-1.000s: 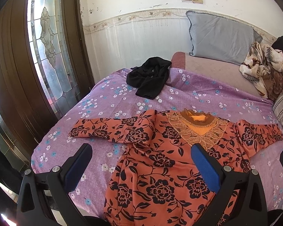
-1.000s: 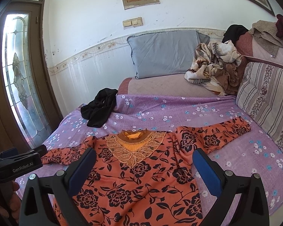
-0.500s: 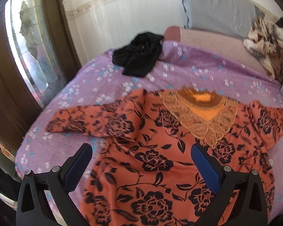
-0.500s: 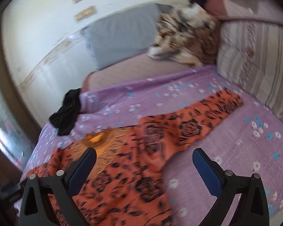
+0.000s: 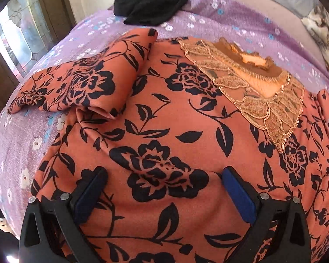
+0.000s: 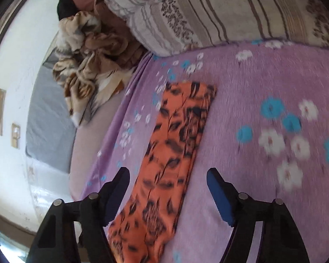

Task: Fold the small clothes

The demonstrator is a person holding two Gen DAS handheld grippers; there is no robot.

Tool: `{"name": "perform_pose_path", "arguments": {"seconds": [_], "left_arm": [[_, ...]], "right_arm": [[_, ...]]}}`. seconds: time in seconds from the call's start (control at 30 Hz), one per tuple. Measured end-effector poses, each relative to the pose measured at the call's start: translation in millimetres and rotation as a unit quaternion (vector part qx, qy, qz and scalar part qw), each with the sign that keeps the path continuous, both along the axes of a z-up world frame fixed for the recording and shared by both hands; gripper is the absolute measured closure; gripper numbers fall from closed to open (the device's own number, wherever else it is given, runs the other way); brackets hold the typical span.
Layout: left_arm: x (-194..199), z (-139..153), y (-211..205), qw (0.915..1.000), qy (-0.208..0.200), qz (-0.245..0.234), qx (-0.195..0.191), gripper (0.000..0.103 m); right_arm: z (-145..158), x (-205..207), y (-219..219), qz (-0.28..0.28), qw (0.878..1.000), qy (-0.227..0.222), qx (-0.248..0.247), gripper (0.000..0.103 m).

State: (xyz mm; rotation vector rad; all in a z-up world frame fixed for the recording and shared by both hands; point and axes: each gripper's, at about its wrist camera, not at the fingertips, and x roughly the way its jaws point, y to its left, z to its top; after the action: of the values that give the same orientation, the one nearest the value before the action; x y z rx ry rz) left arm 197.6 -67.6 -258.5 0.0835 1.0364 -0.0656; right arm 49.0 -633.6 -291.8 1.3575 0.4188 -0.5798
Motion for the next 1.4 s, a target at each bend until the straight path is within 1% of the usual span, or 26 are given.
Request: {"name": "perform_pose_path", "arguments": {"seconds": [0.07,0.1,0.13,0.2,0.27,0.3,0.33,0.37,0.4,0.47,0.5,0.53,0.6,0.67,0.77,0.8,0.9,1.0,1.13,1.17,1.2,1.23,1.27,1.33,1.37,1.4], "left_arm": [[-9.5,-1.4,-0.2,0.9997,-0.023,0.000,0.003,0.000],[-11.4,-2.4,-0.9,0.9997,-0.026,0.004,0.003,0.000],[-8.7,-4.1,1.8,0.9997,-0.023,0.010,0.003,0.000],[-10.8,-3.6,3.1,0.9997,-0.015,0.016,0.000,0.000],[-11.0,-3.2,1.9,0.9997,-0.010,0.021,0.001,0.000],[-12.6,-2.8,1.6,0.9997,-0.009,0.023,0.002,0.000],[-5.7,-2.8,2.3,0.9997,-0.010,0.024,0.004,0.000],[-5.2,-2.8,0.9,0.9996,-0.011,0.024,0.006,0.000],[-3.9,-2.8,0.5,0.9997,-0.009,0.023,0.008,0.000],[1.5,-0.4,-0.5,0.9998,0.006,0.018,0.010,0.000],[10.4,-0.4,-2.6,0.9998,0.013,0.013,0.013,0.000],[15.6,1.5,-3.7,0.9998,0.017,0.005,0.014,0.000],[17.4,8.7,-1.8,0.9999,0.004,0.008,0.013,0.000],[16.9,16.7,1.5,0.9998,-0.009,0.014,0.006,0.000],[17.1,28.0,7.1,0.9995,-0.025,0.017,0.011,0.000],[17.2,32.1,10.7,0.9992,-0.033,0.020,0.014,0.000],[17.6,45.0,24.2,0.9977,-0.057,0.033,0.020,0.000],[20.1,55.7,45.6,0.9956,-0.073,0.057,0.013,0.000],[25.8,61.3,74.6,0.9932,-0.072,0.091,-0.001,0.000],[27.0,61.8,80.6,0.9926,-0.071,0.098,-0.005,0.000],[27.9,62.6,87.0,0.9920,-0.071,0.104,-0.008,0.000],[27.7,62.7,93.2,0.9913,-0.072,0.110,-0.009,0.000],[28.3,63.7,99.4,0.9906,-0.072,0.116,-0.010,0.000],[30.4,64.9,112.1,0.9889,-0.074,0.128,-0.013,0.000],[31.6,65.6,118.2,0.9880,-0.074,0.134,-0.018,0.000],[31.4,65.9,123.6,0.9872,-0.074,0.139,-0.022,0.000]], "right_arm": [[-13.8,12.8,-14.4,-0.008,0.999,0.032,0.011,0.030],[-18.7,18.4,-21.3,-0.011,0.999,0.038,0.009,0.034],[-18.9,23.0,-27.2,-0.014,0.999,0.042,-0.005,0.035],[-15.7,40.1,-37.6,-0.007,0.997,0.066,-0.032,0.035],[-17.0,53.1,-44.6,0.000,0.996,0.072,-0.051,0.036],[-18.1,59.5,-47.7,0.005,0.995,0.072,-0.065,0.042],[-20.1,65.3,-50.2,0.015,0.994,0.077,-0.078,0.052],[-25.6,66.3,-52.1,0.024,0.993,0.077,-0.085,0.076],[-30.8,65.6,-54.3,0.027,0.995,0.061,-0.079,0.094],[-31.9,62.1,-51.7,0.025,0.997,0.026,-0.071,0.095],[-25.7,60.8,-49.2,0.028,0.997,0.010,-0.074,0.096],[-17.6,60.9,-45.1,0.033,0.996,-0.010,-0.078,0.096],[7.5,63.4,-31.3,0.054,0.993,-0.061,-0.089,0.096],[39.0,67.3,-8.5,0.084,0.986,-0.105,-0.101,0.096],[85.7,72.4,36.7,0.129,0.970,-0.176,-0.111,0.096],[102.1,76.3,56.8,0.146,0.961,-0.207,-0.108,0.096],[134.1,93.6,117.5,0.198,0.940,-0.261,-0.093,0.096],[145.8,121.9,185.8,0.255,0.920,-0.290,-0.060,0.096],[140.4,164.5,279.3,0.332,0.898,-0.289,-0.023,0.096],[135.9,173.1,301.7,0.348,0.892,-0.288,-0.016,0.095],[128.8,182.2,326.7,0.367,0.885,-0.285,-0.004,0.092],[120.3,187.9,342.0,0.383,0.880,-0.281,0.010,0.091],[111.3,196.0,363.5,0.406,0.873,-0.270,0.031,0.086],[94.6,209.2,391.3,0.443,0.862,-0.236,0.073,0.044],[85.7,210.9,398.4,0.452,0.857,-0.229,0.099,0.011],[81.1,208.1,403.0,0.450,0.851,-0.244,0.118,0.010]]}}
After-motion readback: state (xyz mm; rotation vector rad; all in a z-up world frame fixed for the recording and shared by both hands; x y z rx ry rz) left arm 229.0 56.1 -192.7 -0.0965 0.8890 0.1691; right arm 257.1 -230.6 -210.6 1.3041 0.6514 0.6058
